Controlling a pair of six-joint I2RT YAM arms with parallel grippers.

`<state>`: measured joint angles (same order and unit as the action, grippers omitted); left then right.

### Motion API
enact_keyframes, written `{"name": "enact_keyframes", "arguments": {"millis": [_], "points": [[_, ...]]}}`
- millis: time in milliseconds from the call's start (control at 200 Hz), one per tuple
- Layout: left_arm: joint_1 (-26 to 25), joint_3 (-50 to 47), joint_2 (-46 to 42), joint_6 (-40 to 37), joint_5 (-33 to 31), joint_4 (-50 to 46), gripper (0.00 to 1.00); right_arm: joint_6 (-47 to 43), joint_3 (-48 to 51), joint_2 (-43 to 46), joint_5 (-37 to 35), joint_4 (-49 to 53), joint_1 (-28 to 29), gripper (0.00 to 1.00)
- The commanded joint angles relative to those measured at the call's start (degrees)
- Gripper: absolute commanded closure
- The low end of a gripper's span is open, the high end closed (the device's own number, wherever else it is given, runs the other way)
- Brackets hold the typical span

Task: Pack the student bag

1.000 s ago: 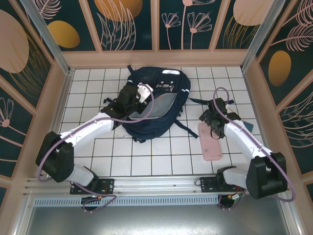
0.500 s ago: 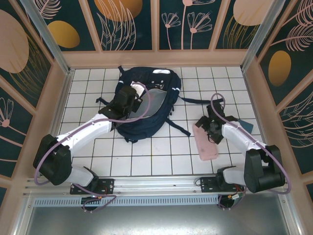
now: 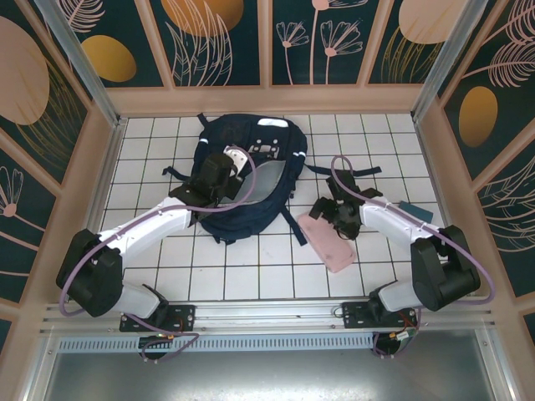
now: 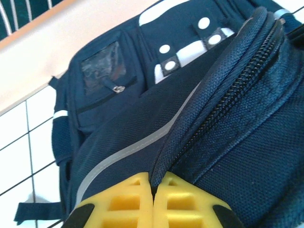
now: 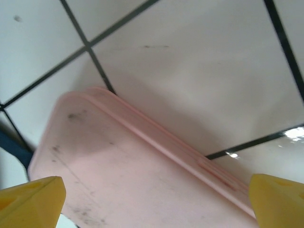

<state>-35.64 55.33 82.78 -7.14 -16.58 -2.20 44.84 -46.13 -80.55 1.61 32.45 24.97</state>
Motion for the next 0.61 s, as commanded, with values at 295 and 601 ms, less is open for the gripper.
{"name": "enact_keyframes", "arguments": {"millis": [295,601], "points": [[0.8,-0.8,0.2,15.1,12.1,1.5,0.27,7.0,9.1,11.4,14.7,3.3,1.8,0.01],[0.8,-0.4,-0.3,32.2,18.3,3.8,0.19,4.5,5.0,7.1,11.2,3.1,9.4,0.04]]}}
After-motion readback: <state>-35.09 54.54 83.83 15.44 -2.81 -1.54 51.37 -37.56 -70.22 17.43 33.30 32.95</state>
